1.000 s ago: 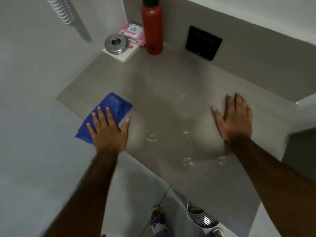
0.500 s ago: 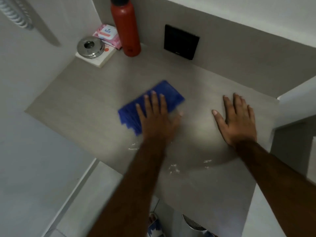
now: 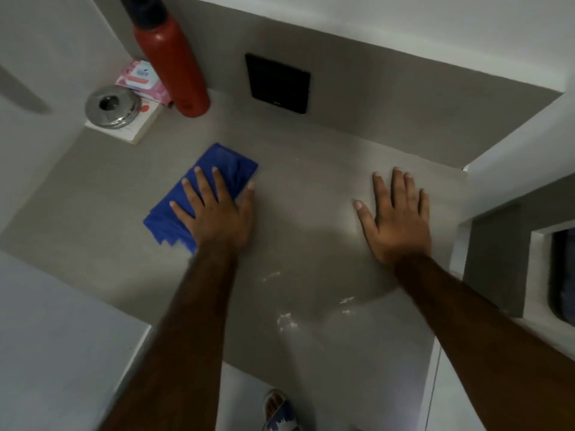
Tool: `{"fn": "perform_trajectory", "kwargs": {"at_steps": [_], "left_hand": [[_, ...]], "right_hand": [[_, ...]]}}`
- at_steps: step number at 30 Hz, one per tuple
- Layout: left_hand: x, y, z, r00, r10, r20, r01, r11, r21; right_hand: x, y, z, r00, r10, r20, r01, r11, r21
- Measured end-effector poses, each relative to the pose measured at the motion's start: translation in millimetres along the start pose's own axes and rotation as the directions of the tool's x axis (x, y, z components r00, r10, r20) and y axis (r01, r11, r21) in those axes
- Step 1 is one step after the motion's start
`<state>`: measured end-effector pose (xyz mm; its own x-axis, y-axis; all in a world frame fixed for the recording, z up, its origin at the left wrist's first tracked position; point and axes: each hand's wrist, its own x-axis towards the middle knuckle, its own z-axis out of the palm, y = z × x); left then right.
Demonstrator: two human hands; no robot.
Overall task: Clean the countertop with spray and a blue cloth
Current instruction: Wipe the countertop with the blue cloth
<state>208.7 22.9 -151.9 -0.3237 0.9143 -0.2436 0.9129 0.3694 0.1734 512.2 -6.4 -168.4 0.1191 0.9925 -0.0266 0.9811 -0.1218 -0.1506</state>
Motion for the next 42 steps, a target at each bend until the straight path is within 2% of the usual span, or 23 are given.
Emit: {"fn": "perform_trajectory", "kwargs": {"at_steps": [2,6,10,12,15,19,21,25,29,32,35,42], "left_hand": [[29,30,-4,0.998,0.054,0.034,-0.054,0.998,0.023],[52,80,-2,0.961,0.260,0.100,-0.268,0.960,0.077],[14,79,15,0.894,0.442,0.067,-0.447,0.887,0.118],[-18,65,21,0.873,0.486,0.033,-0.486,0.863,0.139],[-57,39,25,0.883,0.468,0.010,-0.465,0.875,0.132],[-106,-16,26,0.934,0.357,0.010,-0.356,0.928,0.107],[-121,-43,24,0.955,0.296,0.018,-0.297,0.949,0.109],[-105,-51,14,0.987,0.160,-0.018,-0.157,0.983,0.095],[-39,-15,10,0.996,0.054,-0.076,-0.053,0.998,0.017],[22,29,4,0.995,0.095,-0.034,-0.094,0.995,0.033],[38,67,11,0.986,0.167,0.002,-0.167,0.984,0.065],[-114,87,58,0.903,0.421,-0.081,-0.412,0.905,0.109]], "right_hand": [[1,2,2,1.000,0.000,0.000,0.000,1.000,0.008],[3,2,3,1.000,-0.002,0.004,0.002,1.000,0.026],[3,0,2,1.000,-0.004,0.009,0.004,1.000,0.025],[3,-1,2,1.000,-0.006,0.023,0.005,1.000,0.014],[4,1,2,0.999,-0.012,0.040,0.011,1.000,0.011],[4,1,-4,0.997,-0.028,0.074,0.027,1.000,0.014],[7,6,-9,0.992,-0.080,0.101,0.080,0.997,0.004],[21,29,-17,0.957,-0.257,0.136,0.260,0.965,-0.005],[37,40,-12,0.937,-0.331,0.114,0.331,0.943,0.021],[41,41,-10,0.937,-0.338,0.090,0.337,0.941,0.030],[41,40,-12,0.937,-0.340,0.086,0.338,0.941,0.035],[40,35,-17,0.935,-0.339,0.107,0.340,0.940,0.011]]}}
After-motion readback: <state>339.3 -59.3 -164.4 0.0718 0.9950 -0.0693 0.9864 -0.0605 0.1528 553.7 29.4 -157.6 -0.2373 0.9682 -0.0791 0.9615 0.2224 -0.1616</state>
